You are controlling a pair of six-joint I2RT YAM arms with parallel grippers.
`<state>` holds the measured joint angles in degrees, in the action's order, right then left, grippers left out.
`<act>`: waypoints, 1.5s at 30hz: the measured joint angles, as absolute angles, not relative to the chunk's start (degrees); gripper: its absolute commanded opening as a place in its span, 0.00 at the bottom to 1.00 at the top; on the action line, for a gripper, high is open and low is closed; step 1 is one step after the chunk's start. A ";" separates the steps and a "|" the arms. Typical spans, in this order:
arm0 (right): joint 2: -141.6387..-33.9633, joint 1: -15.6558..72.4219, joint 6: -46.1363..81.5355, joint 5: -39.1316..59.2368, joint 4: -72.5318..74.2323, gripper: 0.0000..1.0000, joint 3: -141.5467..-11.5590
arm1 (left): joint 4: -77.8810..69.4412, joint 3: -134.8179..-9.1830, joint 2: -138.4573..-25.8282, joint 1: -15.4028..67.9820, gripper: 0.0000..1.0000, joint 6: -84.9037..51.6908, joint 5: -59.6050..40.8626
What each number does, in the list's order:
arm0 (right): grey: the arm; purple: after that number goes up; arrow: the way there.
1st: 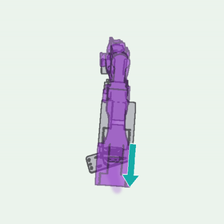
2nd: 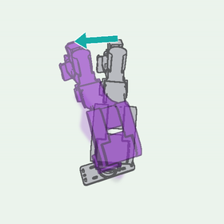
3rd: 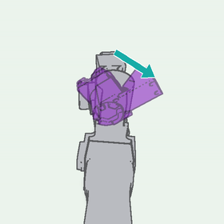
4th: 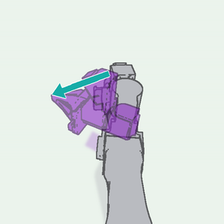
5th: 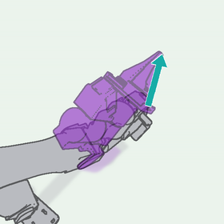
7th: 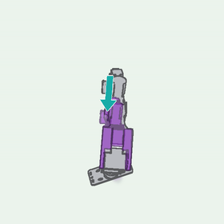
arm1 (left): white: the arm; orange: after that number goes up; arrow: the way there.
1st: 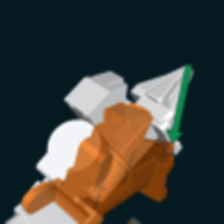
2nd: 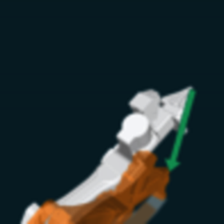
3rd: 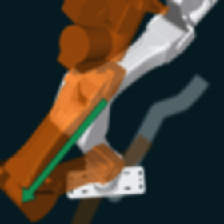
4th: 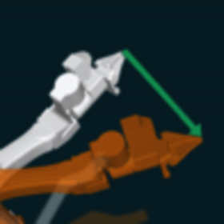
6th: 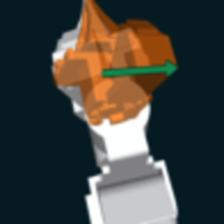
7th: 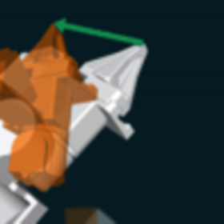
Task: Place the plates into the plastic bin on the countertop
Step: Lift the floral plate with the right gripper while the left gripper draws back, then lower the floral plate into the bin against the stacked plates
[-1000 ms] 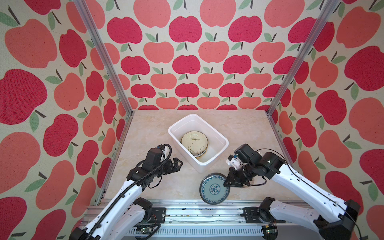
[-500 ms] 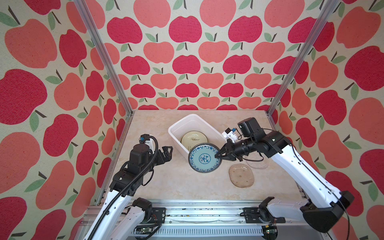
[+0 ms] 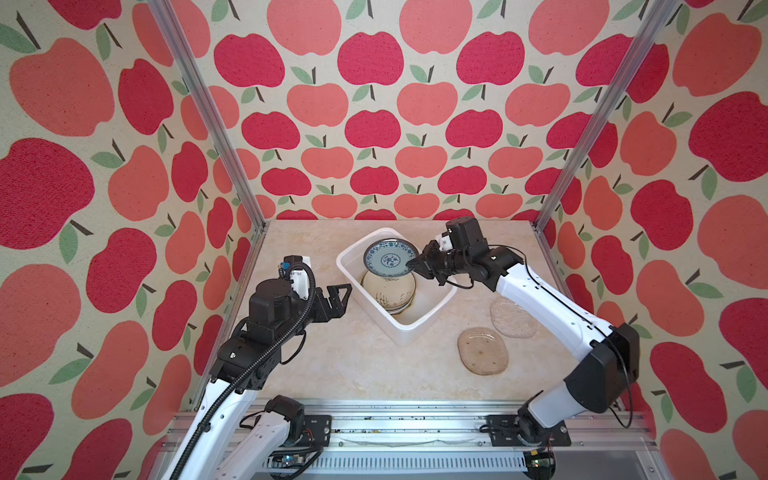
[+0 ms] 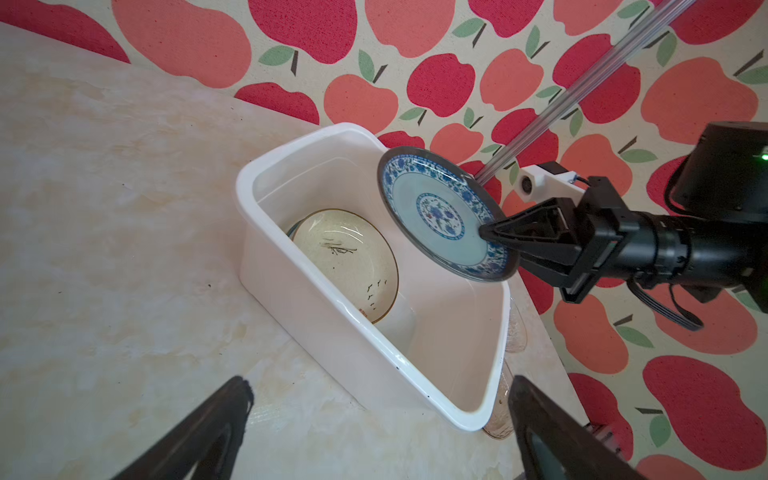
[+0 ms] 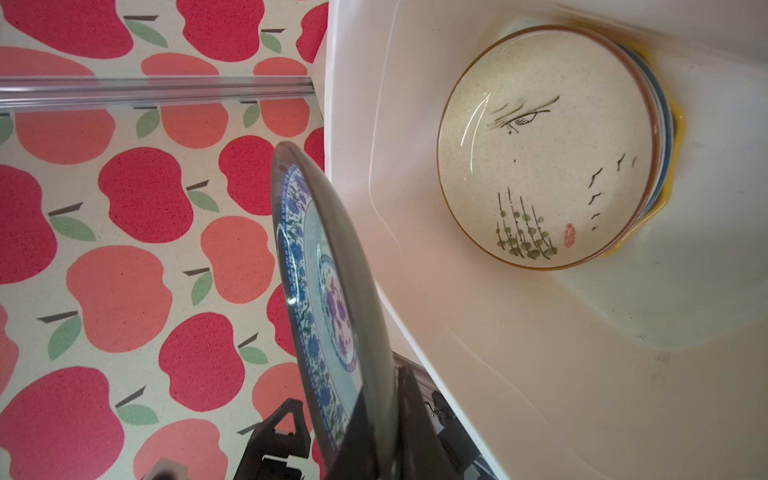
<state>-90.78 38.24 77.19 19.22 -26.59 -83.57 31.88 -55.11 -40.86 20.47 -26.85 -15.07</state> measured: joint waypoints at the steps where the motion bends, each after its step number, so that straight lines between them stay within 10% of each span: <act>1: -91.64 38.35 77.93 18.09 -26.55 0.00 -83.57 | 31.33 -55.11 -40.88 20.47 0.99 -26.04 -16.14; 45: -106.50 44.60 84.33 -4.47 -29.30 0.02 -88.58 | 27.14 -55.11 -45.10 20.47 0.99 -22.94 -22.61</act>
<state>-106.50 44.60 84.33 -4.47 -29.30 -88.58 27.14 -55.11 -45.10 20.47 -22.94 -22.61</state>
